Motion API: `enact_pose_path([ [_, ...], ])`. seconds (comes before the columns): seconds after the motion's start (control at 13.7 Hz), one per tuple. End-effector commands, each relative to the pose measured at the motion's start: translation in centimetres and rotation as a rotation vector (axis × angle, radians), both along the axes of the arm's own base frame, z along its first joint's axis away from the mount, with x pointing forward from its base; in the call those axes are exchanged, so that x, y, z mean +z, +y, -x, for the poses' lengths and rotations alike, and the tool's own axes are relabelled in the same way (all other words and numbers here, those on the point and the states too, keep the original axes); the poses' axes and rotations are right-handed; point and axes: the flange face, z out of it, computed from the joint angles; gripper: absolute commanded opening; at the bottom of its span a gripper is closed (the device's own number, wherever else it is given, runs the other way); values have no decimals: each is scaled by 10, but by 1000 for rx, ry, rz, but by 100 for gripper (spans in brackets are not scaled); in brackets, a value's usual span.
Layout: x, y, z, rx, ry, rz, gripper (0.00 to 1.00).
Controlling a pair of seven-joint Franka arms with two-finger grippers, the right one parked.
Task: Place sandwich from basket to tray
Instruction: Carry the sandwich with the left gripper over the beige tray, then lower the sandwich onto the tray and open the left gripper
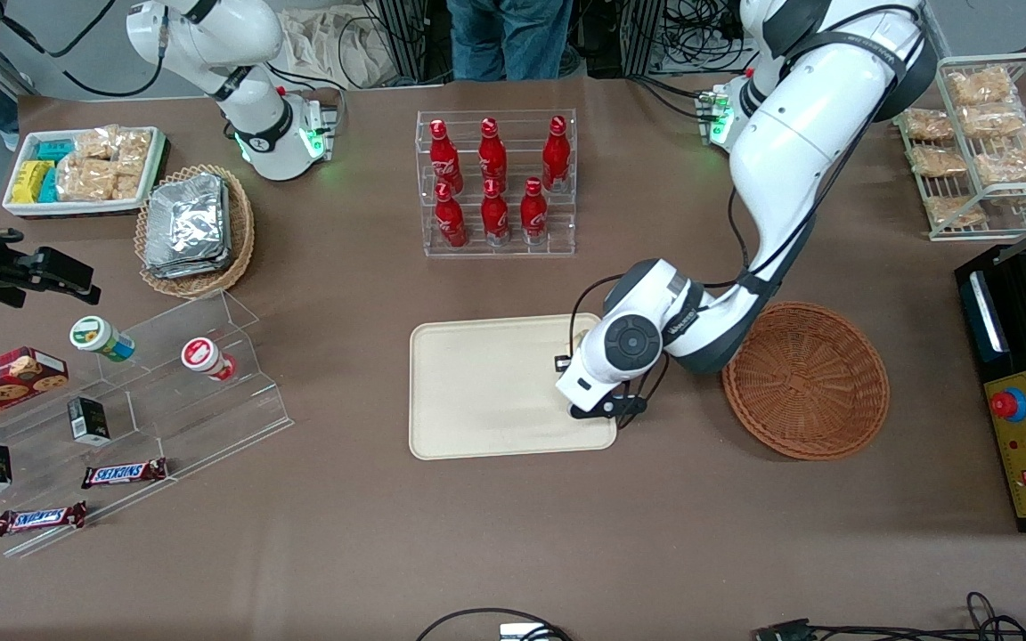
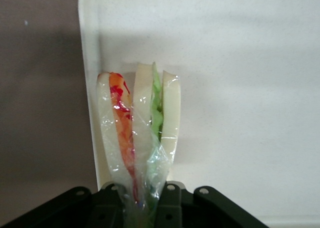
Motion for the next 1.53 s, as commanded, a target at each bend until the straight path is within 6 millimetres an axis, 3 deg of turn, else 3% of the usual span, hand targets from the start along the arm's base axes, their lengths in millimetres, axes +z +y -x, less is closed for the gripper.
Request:
enact_pose_path([
  [0.0, -23, -2, -2, -26, 8, -12, 19],
  [0.07, -27, -2, -2, -30, 9, -7, 38],
  [0.15, -26, -3, -3, -30, -1, -4, 99],
  [0.29, -20, -1, -7, -36, -21, -12, 100],
  [0.44, -1, 0, -20, -15, -52, 0, 100],
  [0.66, 57, 10, -35, -1, -80, -18, 100],
  [0.73, 87, 20, -46, 15, -103, -24, 100],
  [0.88, 128, 72, -64, 69, -69, -66, 100],
  [1.02, 186, 116, -69, 86, -67, -78, 100],
  [1.24, 260, 197, -67, 151, -36, -102, 100],
  [1.46, 324, 275, -53, 123, -41, -135, 100],
])
